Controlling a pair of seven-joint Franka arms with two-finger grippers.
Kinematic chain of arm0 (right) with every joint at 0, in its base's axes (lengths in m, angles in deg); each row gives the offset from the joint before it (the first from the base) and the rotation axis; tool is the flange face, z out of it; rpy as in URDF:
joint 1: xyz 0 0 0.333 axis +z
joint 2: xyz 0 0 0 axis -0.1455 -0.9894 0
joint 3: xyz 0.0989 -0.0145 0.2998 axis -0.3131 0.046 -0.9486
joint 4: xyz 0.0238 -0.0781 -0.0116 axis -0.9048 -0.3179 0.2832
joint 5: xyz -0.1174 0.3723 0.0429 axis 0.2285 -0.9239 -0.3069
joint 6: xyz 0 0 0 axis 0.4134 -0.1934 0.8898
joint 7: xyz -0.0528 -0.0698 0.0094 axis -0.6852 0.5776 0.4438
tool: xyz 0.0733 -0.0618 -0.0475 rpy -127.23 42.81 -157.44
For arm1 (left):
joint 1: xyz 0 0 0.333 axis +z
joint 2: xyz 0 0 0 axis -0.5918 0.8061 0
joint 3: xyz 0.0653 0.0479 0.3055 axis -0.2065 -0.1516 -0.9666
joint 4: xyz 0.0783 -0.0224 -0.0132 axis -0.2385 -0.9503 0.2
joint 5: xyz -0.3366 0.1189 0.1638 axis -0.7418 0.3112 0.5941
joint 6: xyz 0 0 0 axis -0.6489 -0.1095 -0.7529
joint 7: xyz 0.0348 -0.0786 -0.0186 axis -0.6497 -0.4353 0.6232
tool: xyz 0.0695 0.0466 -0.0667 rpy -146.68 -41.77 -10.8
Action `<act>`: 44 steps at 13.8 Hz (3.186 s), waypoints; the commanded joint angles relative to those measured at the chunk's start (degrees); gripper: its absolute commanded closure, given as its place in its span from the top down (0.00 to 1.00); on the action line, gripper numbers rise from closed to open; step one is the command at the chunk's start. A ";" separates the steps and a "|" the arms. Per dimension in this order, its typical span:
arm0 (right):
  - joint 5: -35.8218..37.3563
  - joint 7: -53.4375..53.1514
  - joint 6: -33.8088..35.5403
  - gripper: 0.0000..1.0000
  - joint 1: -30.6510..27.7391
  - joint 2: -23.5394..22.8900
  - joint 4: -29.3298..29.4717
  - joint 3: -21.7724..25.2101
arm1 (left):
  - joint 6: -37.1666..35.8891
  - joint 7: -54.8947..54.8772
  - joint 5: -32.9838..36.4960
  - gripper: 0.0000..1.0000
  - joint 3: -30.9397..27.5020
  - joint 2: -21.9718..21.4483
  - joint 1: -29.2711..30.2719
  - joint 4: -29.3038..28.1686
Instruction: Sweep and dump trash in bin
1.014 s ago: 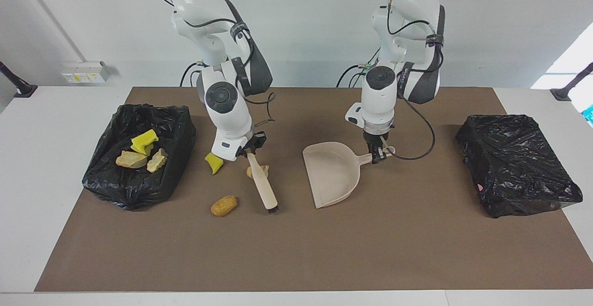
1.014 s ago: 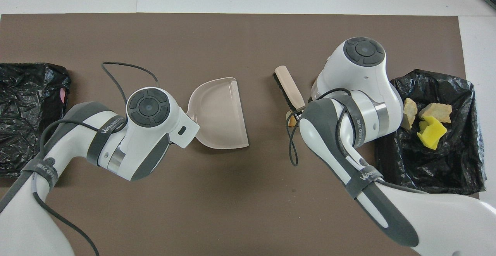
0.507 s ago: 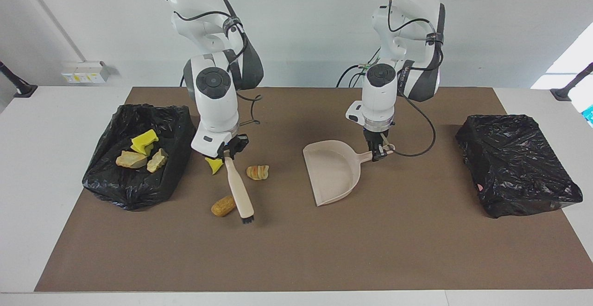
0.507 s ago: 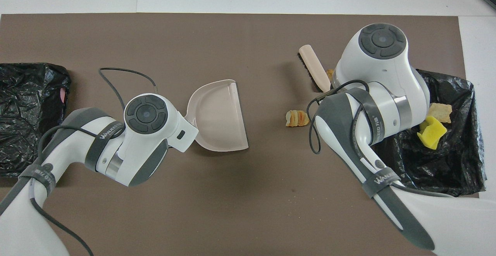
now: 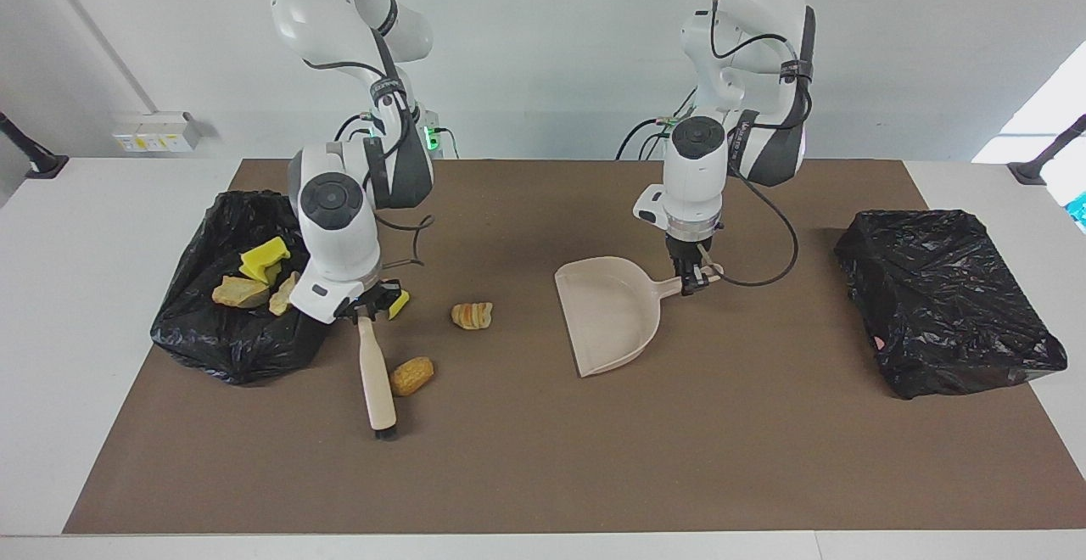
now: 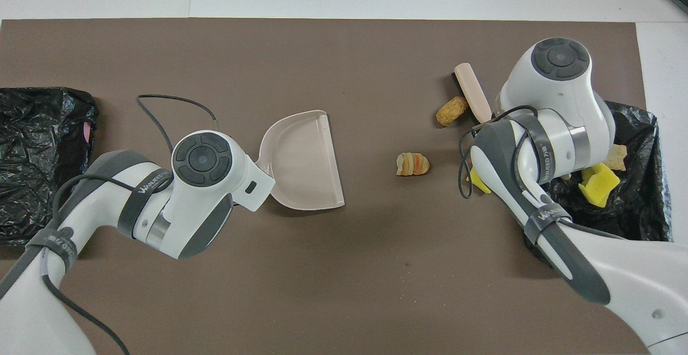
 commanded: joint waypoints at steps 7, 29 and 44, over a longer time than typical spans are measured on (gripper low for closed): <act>-14.35 -5.34 0.01 0.00 10.52 2.22 -4.63 -0.73 | 1.65 2.24 1.16 0.00 -0.29 -1.77 -0.23 -2.33; -17.04 -15.97 15.29 0.00 3.07 13.64 -4.54 -0.03 | 1.65 3.03 1.16 0.00 -0.29 -1.77 -0.23 -2.42; -11.91 -9.55 -11.50 0.00 -2.50 27.10 -37.42 -0.47 | 1.65 3.29 1.16 0.00 -0.29 -1.77 -0.06 -2.60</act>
